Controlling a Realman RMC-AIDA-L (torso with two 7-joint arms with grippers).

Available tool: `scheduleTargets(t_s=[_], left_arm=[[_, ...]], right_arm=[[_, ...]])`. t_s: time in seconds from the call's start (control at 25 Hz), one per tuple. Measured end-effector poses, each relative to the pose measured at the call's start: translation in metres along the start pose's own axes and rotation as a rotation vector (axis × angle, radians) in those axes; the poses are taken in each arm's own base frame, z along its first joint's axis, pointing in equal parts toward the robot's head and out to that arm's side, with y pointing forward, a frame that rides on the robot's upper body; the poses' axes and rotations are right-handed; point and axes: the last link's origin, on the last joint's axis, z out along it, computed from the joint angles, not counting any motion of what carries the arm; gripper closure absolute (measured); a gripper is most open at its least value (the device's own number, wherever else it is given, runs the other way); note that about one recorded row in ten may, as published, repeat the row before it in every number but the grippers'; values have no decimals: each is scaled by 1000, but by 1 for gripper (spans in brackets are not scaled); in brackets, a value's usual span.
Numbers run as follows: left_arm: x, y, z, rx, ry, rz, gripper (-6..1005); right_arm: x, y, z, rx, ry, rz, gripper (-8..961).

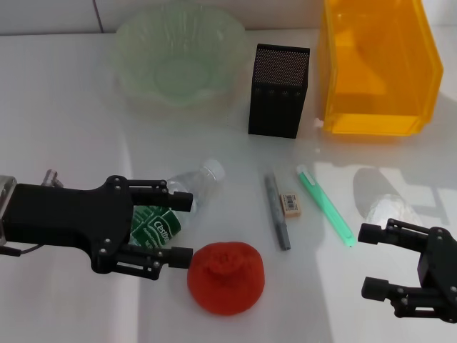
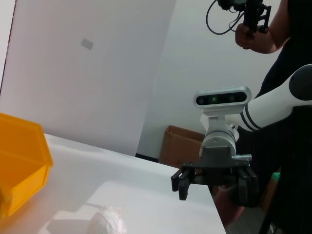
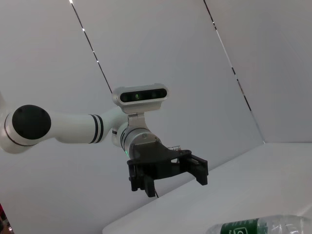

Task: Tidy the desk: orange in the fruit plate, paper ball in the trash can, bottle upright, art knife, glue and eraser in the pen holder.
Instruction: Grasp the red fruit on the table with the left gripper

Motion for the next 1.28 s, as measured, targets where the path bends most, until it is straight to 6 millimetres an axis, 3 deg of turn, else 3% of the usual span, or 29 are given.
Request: scheduleTargets(t_s=[0.84,0.92,1.2,1.28], left_arm=[[2,-3,7,15,16,13,224],[6,-14,21,23,-8,56,227],[9,-21,34,-5,-96,96,235],[25,-24,38,-30,-210,160,237]], right_arm=[[0,-3,-2,37,-11,-1,118],[0,-3,-5,57,-24,-1,118],[7,-6,-11,130,-22,11,119],[8,-6,-12,137,-19,13,119]])
